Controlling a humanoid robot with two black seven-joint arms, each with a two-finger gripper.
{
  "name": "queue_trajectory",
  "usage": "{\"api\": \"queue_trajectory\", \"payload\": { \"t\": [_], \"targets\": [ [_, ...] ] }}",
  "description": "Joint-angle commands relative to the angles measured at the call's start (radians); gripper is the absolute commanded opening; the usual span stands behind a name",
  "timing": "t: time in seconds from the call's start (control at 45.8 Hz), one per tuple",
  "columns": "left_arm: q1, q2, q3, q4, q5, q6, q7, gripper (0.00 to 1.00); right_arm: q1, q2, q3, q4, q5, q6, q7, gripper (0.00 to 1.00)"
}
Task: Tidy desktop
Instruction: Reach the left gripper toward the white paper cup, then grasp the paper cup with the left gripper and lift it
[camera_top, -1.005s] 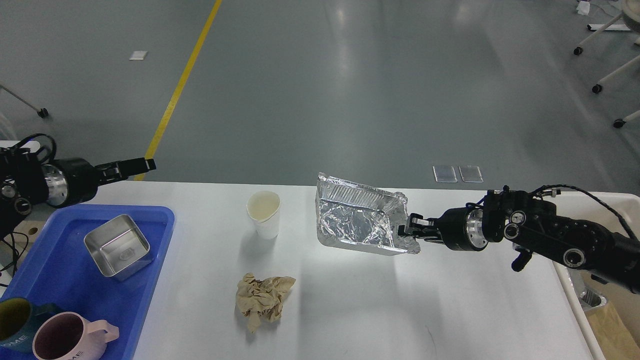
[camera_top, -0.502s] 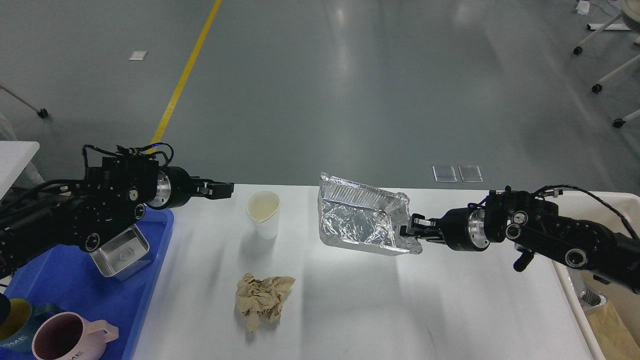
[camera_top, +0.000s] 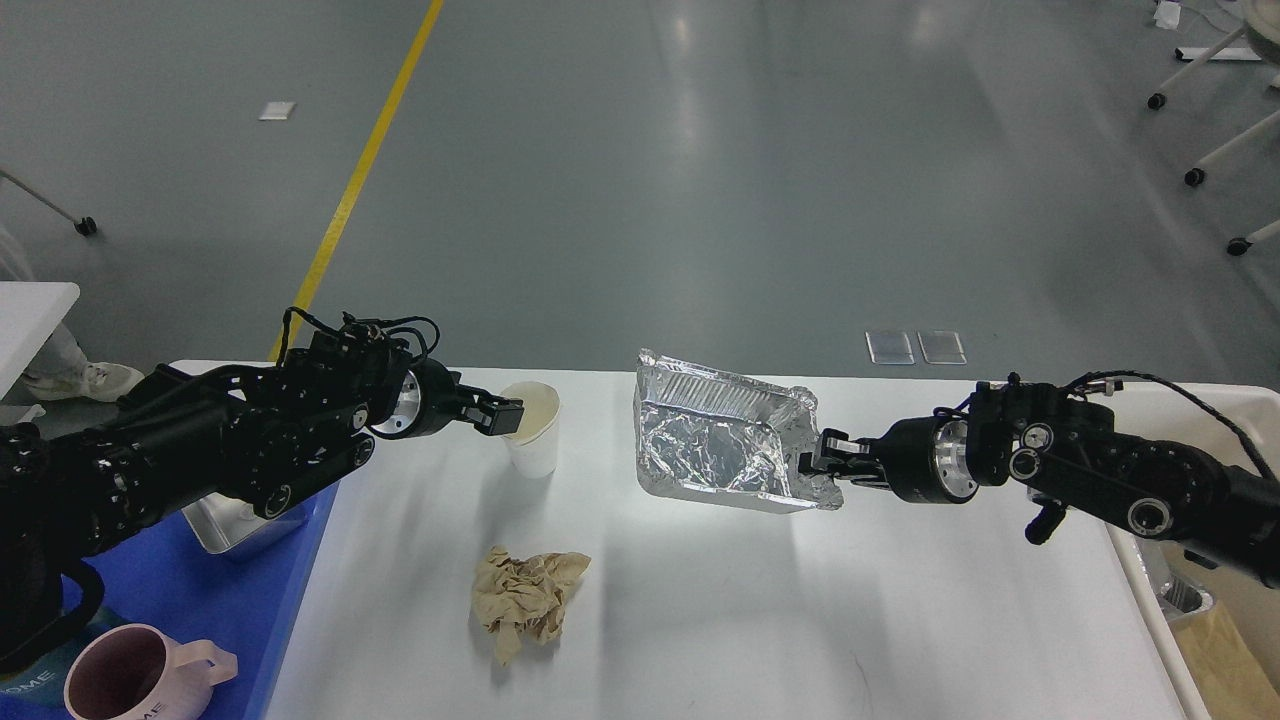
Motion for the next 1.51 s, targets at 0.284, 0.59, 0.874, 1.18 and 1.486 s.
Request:
{"api": "queue_trajectory", "payload": {
  "t": [0.284,0.59,0.874,1.18,1.486],
  "targets": [
    [0.011,-0.021,0.0,0.021,-0.027,-0.002,-0.01,0.52,-0.007,-0.001,0.0,0.0,0.001,0.003,0.001,0.0],
    [0.033,-0.052,0.005,0.021,-0.044,-0.014,-0.015,0.31,-0.007,-0.007,0.0,0.002,0.001,0.006,0.001,0.0],
    [0.034,-0.052,0.005,0.021,-0.044,-0.067,-0.033,0.0,-0.007,-0.007,0.0,0.0,0.001,0.006,0.003,0.0],
    [-0.023,0.008,-0.011,0.006,-0.097,-0.143,-0.142,0.0,-0.007,-0.004,0.0,0.0,0.001,0.006,0.006,0.0],
    [-0.188,0.252,-0.063,-0.178,-0.212,-0.258,-0.179,0.01,-0.007,-0.003,0.0,0.0,0.003,0.008,0.009,0.0]
  ]
}}
